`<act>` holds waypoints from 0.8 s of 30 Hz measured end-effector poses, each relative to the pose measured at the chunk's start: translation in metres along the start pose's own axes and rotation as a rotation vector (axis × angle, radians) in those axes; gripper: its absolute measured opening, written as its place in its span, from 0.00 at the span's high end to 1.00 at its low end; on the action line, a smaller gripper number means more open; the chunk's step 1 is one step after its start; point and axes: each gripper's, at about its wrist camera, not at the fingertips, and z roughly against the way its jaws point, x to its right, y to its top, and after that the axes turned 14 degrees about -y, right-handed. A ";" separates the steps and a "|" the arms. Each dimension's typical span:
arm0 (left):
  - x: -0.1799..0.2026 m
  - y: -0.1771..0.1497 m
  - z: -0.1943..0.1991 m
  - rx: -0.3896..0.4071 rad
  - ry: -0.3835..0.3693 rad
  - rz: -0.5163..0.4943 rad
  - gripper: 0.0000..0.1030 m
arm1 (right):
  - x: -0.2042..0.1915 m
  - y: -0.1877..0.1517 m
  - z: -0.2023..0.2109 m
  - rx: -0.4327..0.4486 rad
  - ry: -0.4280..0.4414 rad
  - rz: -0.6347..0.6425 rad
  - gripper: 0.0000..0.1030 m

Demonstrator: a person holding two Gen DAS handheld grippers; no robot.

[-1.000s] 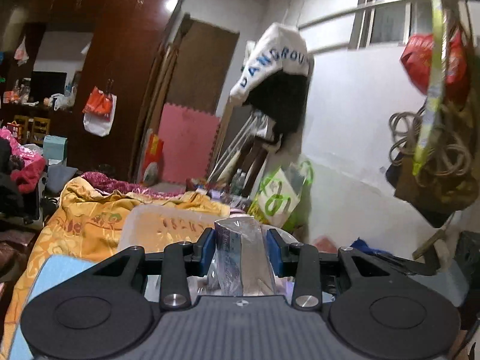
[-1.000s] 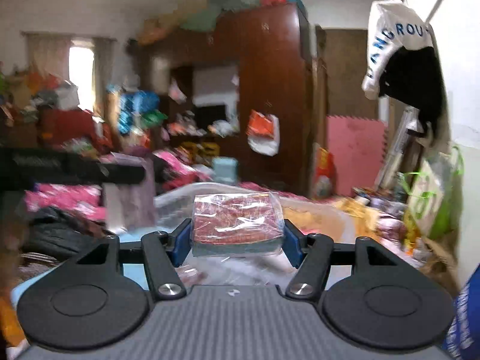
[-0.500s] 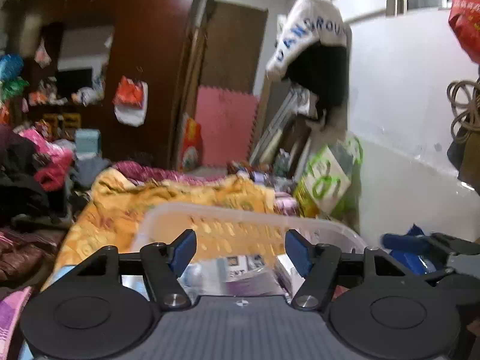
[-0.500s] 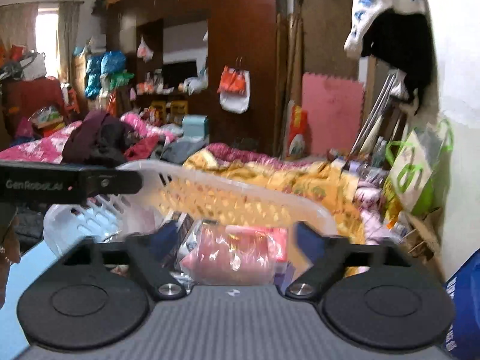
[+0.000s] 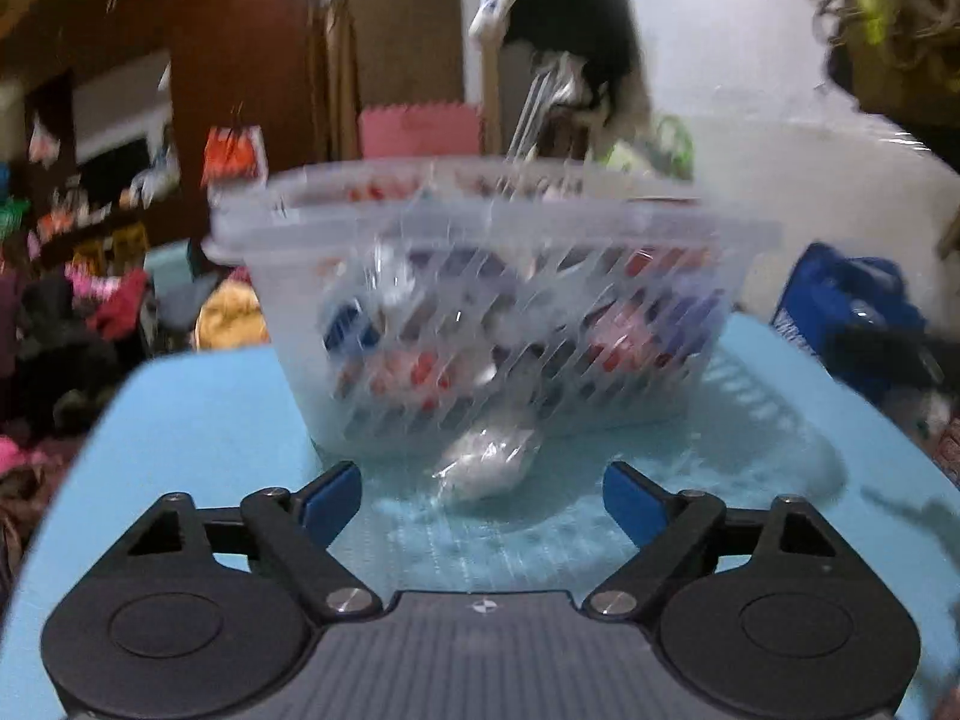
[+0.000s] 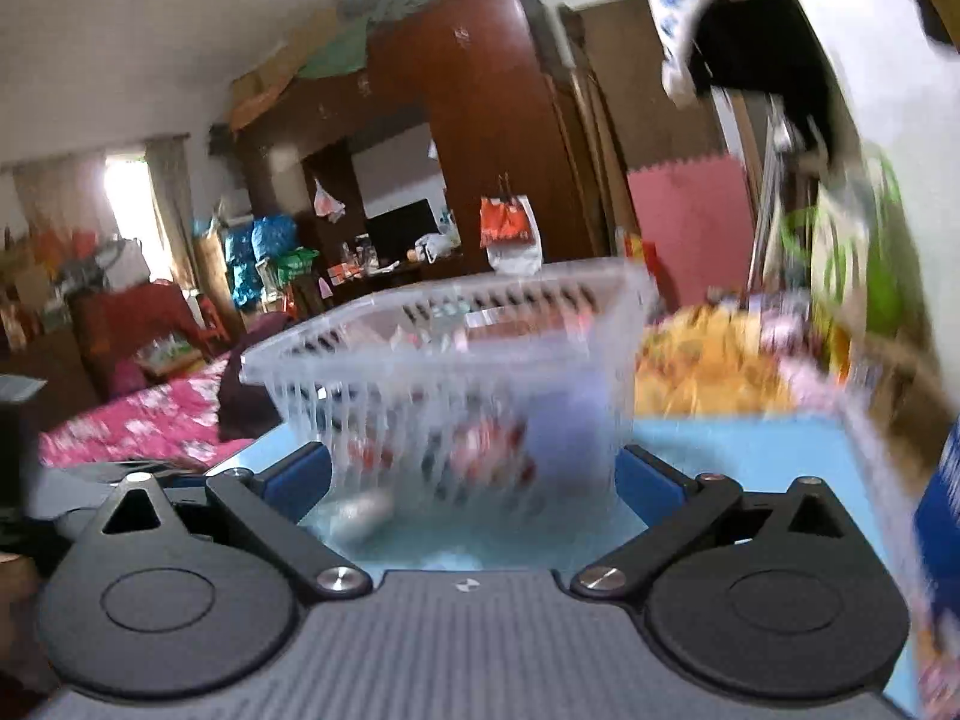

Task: Organize objects
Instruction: 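Grasp the small clear-wrapped white ball with the left tool, then carry the white ball over the basket and open the left tool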

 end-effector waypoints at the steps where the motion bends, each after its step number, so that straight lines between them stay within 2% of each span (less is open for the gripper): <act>1: -0.002 0.002 -0.007 -0.010 -0.002 0.021 0.12 | 0.002 -0.003 -0.002 0.000 -0.009 -0.007 0.00; 3: -0.004 0.005 -0.018 -0.039 0.001 0.033 0.12 | 0.002 -0.008 -0.007 -0.009 -0.020 -0.011 0.00; 6: -0.006 0.003 -0.027 -0.064 0.059 0.039 0.12 | 0.002 -0.010 -0.011 -0.028 -0.018 -0.004 0.00; 9: -0.011 -0.001 -0.029 -0.067 0.053 0.077 0.14 | -0.003 -0.016 -0.009 -0.027 -0.043 0.030 0.00; 11: -0.014 -0.002 -0.034 -0.062 0.039 0.091 0.31 | -0.007 -0.019 -0.009 -0.030 -0.042 0.047 0.00; 12: -0.013 -0.002 -0.034 -0.051 0.055 0.078 0.38 | -0.008 -0.022 -0.006 -0.025 -0.049 0.059 0.00; 13: -0.012 -0.004 -0.033 -0.049 0.062 0.065 0.51 | -0.010 -0.023 -0.005 -0.021 -0.059 0.069 0.00; 14: -0.011 -0.005 -0.031 -0.042 0.059 0.058 0.55 | -0.012 -0.025 -0.004 -0.019 -0.066 0.076 0.00; 17: -0.010 -0.011 -0.017 0.003 0.004 0.066 0.56 | -0.015 -0.026 -0.006 -0.043 -0.086 0.094 0.00; 22: -0.002 -0.025 0.025 0.107 -0.010 0.019 0.56 | -0.010 -0.026 -0.018 -0.117 -0.153 0.070 0.00; 24: 0.000 -0.027 0.044 0.143 -0.008 0.008 0.56 | -0.006 -0.027 -0.013 -0.088 -0.148 0.053 0.00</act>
